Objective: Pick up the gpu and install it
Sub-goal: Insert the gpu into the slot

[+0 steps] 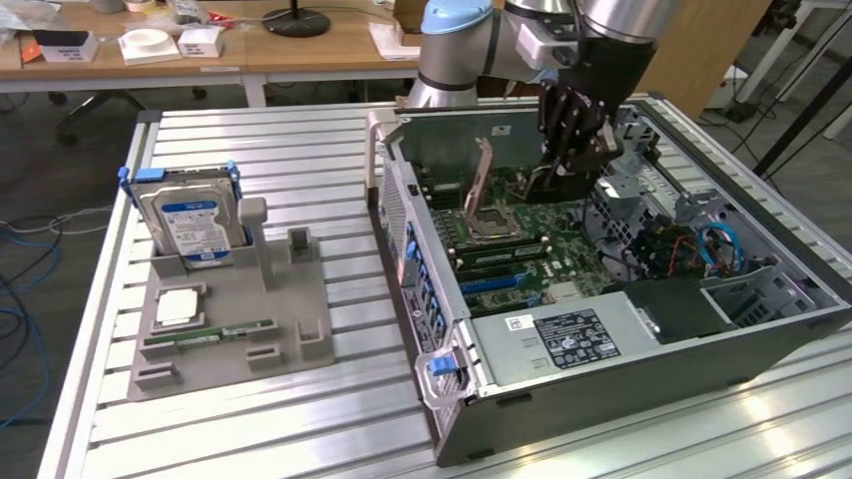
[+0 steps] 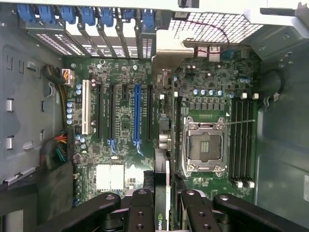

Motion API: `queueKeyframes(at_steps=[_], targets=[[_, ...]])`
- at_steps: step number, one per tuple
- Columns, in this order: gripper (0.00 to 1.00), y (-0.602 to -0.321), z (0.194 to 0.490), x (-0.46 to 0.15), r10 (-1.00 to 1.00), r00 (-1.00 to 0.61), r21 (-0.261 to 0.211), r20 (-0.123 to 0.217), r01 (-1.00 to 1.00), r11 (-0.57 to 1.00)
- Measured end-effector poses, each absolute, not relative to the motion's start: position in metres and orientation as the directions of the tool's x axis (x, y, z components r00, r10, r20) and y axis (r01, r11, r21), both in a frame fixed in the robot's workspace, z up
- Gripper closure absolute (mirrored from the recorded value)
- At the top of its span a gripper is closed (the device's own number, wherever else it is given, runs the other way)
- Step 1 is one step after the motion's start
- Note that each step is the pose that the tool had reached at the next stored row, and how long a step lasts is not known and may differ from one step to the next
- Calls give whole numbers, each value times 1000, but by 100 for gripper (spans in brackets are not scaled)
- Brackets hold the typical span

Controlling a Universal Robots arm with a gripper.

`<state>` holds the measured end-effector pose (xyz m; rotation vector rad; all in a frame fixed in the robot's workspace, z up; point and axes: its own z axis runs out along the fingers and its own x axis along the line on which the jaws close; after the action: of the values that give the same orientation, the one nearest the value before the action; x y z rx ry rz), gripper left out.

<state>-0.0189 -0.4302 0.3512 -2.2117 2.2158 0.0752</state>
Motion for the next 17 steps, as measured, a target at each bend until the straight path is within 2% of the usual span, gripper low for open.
queueKeyframes(at_steps=[17], targets=[[74, -448, 322, -20, -999, -3, 33, -41, -999, 1]])
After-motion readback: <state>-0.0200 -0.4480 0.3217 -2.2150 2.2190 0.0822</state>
